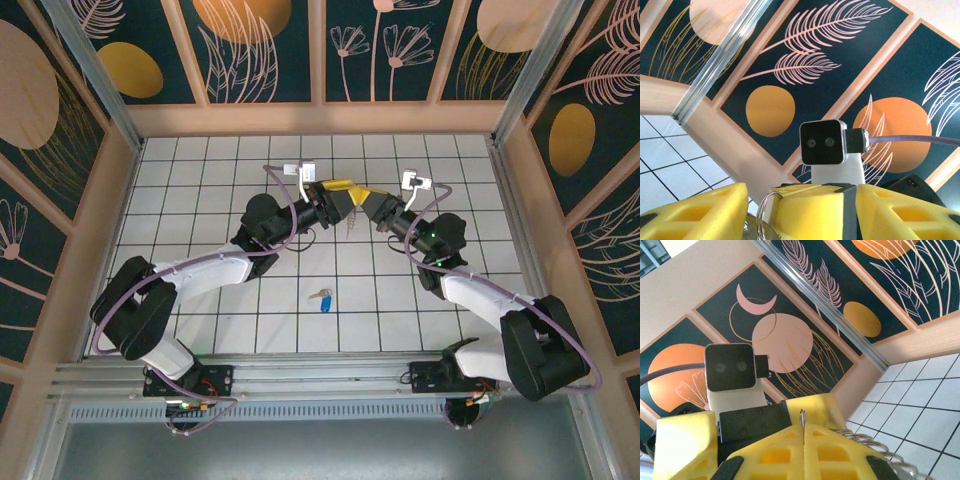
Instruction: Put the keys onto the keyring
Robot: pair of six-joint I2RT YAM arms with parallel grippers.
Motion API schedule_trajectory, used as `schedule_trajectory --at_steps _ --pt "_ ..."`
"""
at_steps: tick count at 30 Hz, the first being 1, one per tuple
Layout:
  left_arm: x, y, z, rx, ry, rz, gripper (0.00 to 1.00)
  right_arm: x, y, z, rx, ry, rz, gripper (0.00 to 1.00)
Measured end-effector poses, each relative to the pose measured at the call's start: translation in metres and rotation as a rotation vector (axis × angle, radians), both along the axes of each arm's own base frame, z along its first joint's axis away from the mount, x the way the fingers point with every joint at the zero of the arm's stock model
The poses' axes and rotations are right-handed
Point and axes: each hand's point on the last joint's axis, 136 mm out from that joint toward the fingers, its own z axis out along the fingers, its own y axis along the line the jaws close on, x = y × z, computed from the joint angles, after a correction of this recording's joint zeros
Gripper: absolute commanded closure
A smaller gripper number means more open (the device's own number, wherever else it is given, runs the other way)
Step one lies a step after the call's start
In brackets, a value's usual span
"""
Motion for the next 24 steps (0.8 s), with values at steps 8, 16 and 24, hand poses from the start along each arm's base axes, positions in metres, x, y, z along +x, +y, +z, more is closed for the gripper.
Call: schedule_trajectory --at_steps 8,16,24 --pt "0.0017 -0.0011 -0.0039 0.009 0.000 0.004 0.38 0.0020 -0.0016 -0.0009 -0.008 -0.005 -0.010 1.00" --pt "0.0039 0.0002 -0.0058 0.015 -0.008 0.022 0.35 0.0067 0.0001 -0.0094 -0.017 0.018 -0.010 1.00" --pt "0.0048 0.0011 -0.0086 0.020 -0.004 0.030 0.34 0.0066 -0.0006 -0.0083 -0.016 0.016 -0.014 1.00"
